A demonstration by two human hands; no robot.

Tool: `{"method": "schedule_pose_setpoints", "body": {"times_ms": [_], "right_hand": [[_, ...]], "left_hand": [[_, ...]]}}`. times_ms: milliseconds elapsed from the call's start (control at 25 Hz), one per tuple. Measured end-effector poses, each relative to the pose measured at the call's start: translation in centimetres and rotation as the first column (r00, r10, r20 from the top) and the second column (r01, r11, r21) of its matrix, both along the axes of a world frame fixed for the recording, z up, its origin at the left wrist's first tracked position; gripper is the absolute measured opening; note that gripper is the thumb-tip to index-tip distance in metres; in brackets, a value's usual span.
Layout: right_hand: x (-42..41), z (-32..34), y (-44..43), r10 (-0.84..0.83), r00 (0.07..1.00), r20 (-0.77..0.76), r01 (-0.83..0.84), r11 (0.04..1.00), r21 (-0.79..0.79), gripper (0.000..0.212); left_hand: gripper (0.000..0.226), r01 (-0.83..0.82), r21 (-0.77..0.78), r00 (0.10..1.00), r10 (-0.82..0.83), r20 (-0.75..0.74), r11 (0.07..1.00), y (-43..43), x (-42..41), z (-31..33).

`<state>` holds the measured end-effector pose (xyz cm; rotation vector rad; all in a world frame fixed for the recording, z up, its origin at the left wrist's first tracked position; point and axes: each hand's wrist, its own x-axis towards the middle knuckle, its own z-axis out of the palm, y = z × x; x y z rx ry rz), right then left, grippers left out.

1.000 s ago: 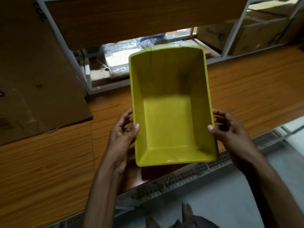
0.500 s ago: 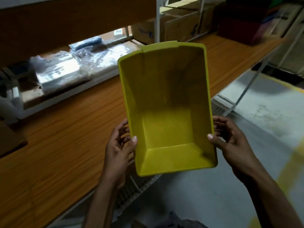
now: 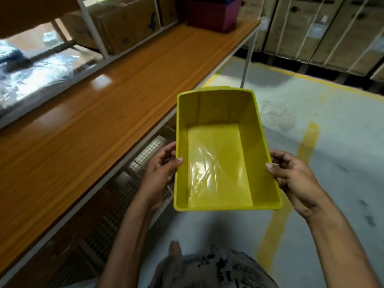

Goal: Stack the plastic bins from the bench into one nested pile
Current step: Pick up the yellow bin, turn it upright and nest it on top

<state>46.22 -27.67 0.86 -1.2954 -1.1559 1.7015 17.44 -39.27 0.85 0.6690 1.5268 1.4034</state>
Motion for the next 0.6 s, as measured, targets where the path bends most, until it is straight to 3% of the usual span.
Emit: {"method": "schedule_pose_setpoints", "body": {"times_ms": [240, 600], "right_hand": [[7.0, -4.7, 3.5, -0.213, 0.976, 0.037, 0.215, 0.950, -0.224, 0.033], [12.4, -6.4, 15.0, -0.380, 0.920, 0.099, 0.390, 0.854, -0.345, 0.025]], "left_hand": [[0.039, 0.195, -0.214, 0.981, -0.192, 0.032, 0.957, 9.8, 5.6, -3.3], [0.016, 0.283, -0.359, 0.958, -0.248, 0.142, 0.889, 26.4, 11.2, -6.2]]}}
